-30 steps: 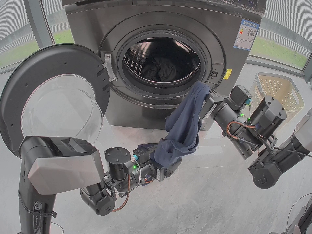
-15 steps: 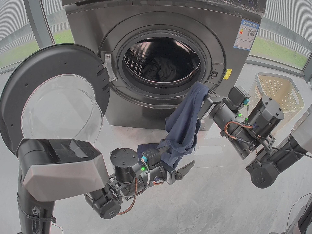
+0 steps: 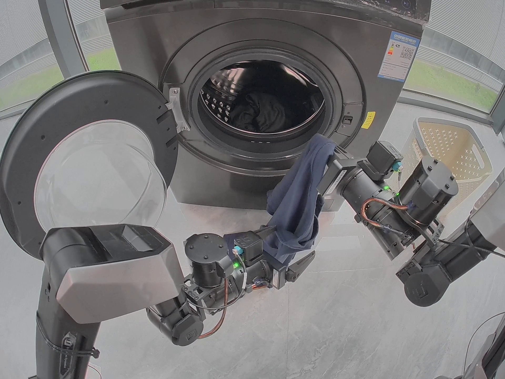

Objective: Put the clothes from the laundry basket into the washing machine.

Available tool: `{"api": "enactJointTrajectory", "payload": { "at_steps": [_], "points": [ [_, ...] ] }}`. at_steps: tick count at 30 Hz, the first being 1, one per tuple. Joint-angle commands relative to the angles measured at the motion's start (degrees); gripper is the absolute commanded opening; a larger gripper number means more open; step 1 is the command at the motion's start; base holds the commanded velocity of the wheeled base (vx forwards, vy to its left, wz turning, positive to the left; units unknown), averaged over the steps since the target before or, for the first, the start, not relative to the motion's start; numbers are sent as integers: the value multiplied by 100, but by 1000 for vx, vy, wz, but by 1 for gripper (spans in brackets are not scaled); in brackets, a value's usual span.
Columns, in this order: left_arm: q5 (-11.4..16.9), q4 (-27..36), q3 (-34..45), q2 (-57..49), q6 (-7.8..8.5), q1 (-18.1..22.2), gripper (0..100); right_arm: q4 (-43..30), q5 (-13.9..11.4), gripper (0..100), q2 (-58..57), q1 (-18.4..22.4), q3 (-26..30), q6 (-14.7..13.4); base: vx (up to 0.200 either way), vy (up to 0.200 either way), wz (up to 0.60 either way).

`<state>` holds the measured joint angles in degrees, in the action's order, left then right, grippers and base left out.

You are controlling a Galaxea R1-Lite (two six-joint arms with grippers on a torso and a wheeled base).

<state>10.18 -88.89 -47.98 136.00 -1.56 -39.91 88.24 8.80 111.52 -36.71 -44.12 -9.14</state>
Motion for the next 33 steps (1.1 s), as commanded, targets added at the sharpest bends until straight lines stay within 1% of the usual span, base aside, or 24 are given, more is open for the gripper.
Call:
{"api": "enactJointTrajectory", "payload": {
  "at_steps": [1, 2, 3, 4, 13, 18, 19, 20, 21, 22, 24, 28, 30, 32, 33],
  "points": [
    [-7, -5, -255, 243, 130, 27, 100, 1, -1, 0, 1, -21, 0, 0, 0, 0, 0],
    [-7, -5, -308, 278, 156, 27, 100, 1, -1, 0, 1, -21, 8, 0, 0, 0, 0],
    [-7, -5, -405, 340, 191, 45, 0, 1, -1, 0, 1, -21, 8, 0, 0, 0, 0],
    [-7, -5, -440, 357, 209, 45, 0, 1, -1, 0, 1, -21, 8, 0, 0, 0, 0],
    [-60, -14, -563, 269, 191, 62, 0, 9, -10, 0, 1, -3, 35, 0, 0, 0, 0],
    [-69, -14, -361, -214, 191, 177, 0, 1, -10, 0, 1, 49, 52, 0, 0, 0, 0],
    [-77, -14, -89, -522, 191, 203, 0, 1, -10, 0, 10, 85, 52, 0, 0, 0, 0],
    [-77, -14, -89, -522, 191, 203, 0, 1, -10, 0, 10, 85, 52, 0, 0, 0, 0],
    [-113, -5, 272, -882, 191, 221, 0, 1, -1, 0, 10, 155, 52, 0, 0, 0, 0],
    [-113, -5, 272, -882, 191, 221, 0, 1, -1, 0, 10, 155, 52, 0, 0, 0, 0],
    [-157, -5, 887, -1330, 209, 370, 0, 1, -1, 0, 10, 208, 52, 0, 0, 0, 0],
    [-148, -5, 1661, -1884, 209, 563, 0, -8, -1, 0, -7, 313, 26, 0, 0, 0, 0],
    [-148, -5, 1933, -2095, 209, 695, 0, -8, -1, 0, -16, 375, 35, -9, 0, 0, 0],
    [-148, -5, 1995, -2156, 209, 748, 0, -17, -1, 0, -25, 392, 35, -9, 0, 0, 0],
    [-148, -5, 2118, -2341, 218, 977, 0, -8, -10, 0, -43, 445, 44, -9, 0, 0, 0]
  ]
}}
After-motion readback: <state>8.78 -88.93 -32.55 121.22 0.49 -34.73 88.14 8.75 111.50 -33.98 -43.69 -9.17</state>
